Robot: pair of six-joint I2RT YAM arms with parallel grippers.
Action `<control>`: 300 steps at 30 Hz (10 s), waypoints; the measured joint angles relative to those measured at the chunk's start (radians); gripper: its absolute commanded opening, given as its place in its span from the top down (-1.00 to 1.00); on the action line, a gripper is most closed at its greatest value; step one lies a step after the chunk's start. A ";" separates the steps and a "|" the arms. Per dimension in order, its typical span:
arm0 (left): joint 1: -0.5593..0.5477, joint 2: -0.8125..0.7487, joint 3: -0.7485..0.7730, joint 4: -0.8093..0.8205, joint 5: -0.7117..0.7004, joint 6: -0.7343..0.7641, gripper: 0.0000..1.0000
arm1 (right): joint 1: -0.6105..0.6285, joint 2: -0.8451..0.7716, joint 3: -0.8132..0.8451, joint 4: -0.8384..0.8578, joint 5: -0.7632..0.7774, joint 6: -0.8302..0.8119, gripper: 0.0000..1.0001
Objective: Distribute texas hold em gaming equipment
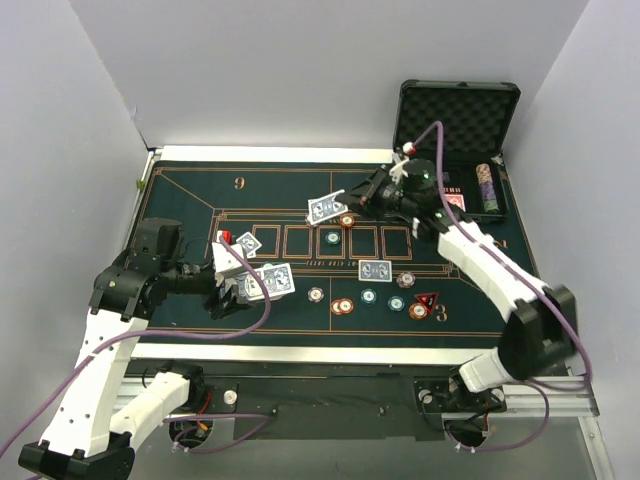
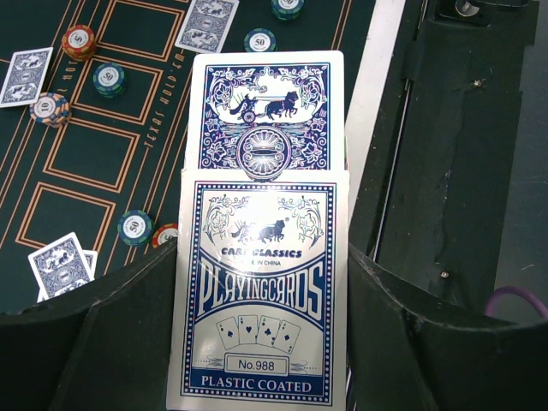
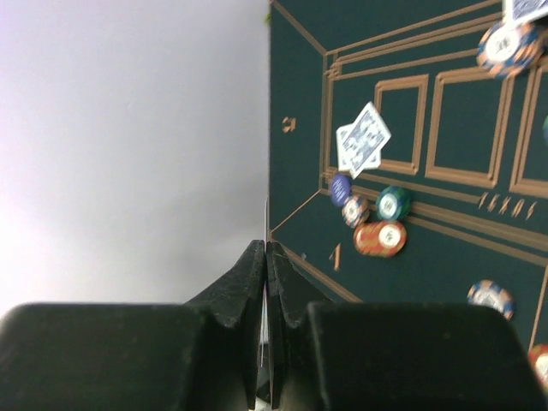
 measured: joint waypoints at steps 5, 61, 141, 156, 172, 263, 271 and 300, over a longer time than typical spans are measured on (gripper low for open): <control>0.000 0.001 0.000 0.001 0.001 -0.002 0.35 | -0.043 0.345 0.237 -0.023 0.011 -0.085 1.00; 0.000 -0.019 0.000 -0.009 0.002 -0.001 0.35 | 0.350 -0.098 -0.071 -0.126 0.129 -0.161 -0.99; 0.000 -0.012 0.000 -0.007 0.018 -0.007 0.35 | 0.393 -0.296 -0.219 -0.056 0.182 -0.046 0.49; 0.000 -0.028 -0.015 0.026 0.022 -0.026 0.36 | 0.439 -0.296 -0.158 -0.097 0.168 -0.097 0.44; 0.000 -0.039 -0.040 0.053 0.024 -0.035 0.37 | 0.440 -0.312 -0.141 -0.186 0.187 -0.150 0.44; 0.001 -0.053 -0.056 0.081 0.039 -0.077 0.40 | -0.220 -0.025 -0.463 -0.121 0.093 -0.256 1.00; 0.001 -0.053 -0.055 0.081 0.039 -0.076 0.40 | -0.225 0.073 -0.417 -0.077 0.129 -0.296 1.00; 0.002 -0.060 -0.054 0.080 0.039 -0.074 0.40 | -0.045 -0.202 -0.149 -0.394 0.329 -0.356 -0.72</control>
